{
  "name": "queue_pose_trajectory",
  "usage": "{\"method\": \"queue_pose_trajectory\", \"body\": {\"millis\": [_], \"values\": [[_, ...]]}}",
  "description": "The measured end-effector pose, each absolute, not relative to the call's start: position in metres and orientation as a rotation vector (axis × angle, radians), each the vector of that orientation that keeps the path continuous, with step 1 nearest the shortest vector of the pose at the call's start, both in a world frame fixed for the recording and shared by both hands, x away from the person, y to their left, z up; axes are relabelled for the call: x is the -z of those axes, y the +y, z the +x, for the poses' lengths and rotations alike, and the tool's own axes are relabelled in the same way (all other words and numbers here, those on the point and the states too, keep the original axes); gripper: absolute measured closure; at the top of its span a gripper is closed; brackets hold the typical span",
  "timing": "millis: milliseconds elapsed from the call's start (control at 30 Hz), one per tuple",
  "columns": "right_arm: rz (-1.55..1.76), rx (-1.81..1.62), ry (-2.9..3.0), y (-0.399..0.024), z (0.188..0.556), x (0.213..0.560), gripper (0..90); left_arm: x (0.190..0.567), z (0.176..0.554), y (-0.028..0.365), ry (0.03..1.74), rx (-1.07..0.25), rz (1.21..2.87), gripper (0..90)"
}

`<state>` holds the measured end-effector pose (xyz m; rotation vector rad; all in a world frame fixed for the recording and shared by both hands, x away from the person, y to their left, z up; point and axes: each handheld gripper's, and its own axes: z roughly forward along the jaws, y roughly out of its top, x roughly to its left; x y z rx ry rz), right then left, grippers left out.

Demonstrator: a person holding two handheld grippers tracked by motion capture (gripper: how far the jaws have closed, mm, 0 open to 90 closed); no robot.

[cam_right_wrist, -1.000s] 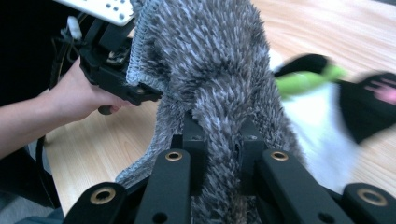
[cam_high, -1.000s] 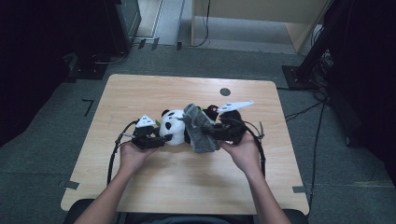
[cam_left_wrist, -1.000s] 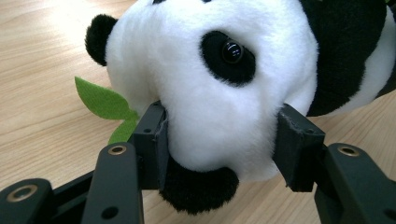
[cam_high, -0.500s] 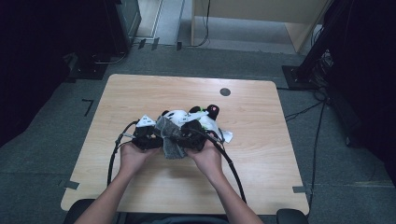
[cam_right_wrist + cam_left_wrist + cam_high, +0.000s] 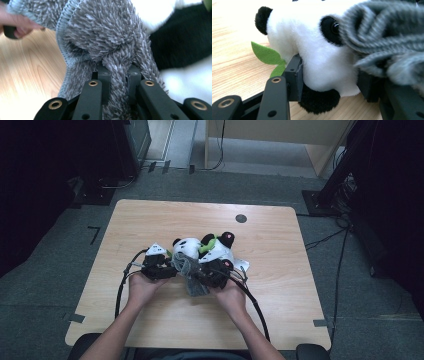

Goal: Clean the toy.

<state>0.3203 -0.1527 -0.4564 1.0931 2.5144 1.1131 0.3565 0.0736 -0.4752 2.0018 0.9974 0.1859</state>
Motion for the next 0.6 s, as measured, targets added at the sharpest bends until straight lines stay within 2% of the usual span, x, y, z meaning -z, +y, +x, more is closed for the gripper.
{"method": "queue_pose_trajectory", "body": {"millis": [600], "values": [[1.13,-0.986,2.563,-0.196,0.304,0.465,80.0,0.474,0.354,0.069,0.963,-0.231,2.062,47.2]]}}
